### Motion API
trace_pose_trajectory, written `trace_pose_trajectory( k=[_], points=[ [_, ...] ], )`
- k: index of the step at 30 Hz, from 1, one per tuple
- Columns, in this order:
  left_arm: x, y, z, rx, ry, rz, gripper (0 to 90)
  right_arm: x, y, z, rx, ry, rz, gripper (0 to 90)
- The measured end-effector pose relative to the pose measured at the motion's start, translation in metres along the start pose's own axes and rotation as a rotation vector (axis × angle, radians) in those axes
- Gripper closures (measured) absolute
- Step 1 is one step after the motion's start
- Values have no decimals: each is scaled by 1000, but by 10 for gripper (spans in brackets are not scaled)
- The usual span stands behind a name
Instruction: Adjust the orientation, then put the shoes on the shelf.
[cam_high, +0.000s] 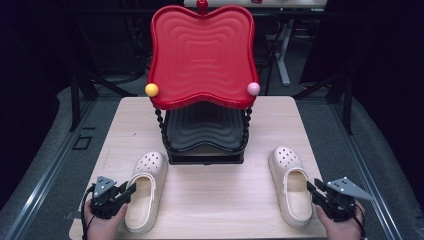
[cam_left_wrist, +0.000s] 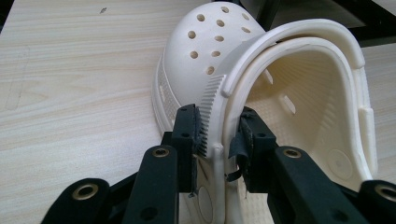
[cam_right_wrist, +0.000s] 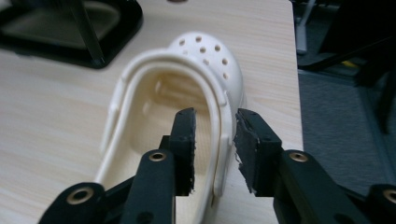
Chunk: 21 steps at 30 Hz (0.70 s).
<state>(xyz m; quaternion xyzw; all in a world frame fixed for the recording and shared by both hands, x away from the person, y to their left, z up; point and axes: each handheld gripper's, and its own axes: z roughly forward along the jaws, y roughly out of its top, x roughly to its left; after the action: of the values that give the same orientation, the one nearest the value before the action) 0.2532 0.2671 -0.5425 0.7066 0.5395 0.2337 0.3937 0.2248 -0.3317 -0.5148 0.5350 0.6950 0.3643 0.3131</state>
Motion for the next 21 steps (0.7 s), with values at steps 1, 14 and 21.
trace_pose_trajectory(
  k=[1,14,21],
  points=[
    [0,0,0,1,0,-2,716,1,-2,3,15,-1,-9,647],
    [0,0,1,0,2,-2,718,-3,-6,15,48,-17,37,793],
    [0,1,0,3,4,-5,721,-1,-5,19,43,-50,4,693]
  ],
)
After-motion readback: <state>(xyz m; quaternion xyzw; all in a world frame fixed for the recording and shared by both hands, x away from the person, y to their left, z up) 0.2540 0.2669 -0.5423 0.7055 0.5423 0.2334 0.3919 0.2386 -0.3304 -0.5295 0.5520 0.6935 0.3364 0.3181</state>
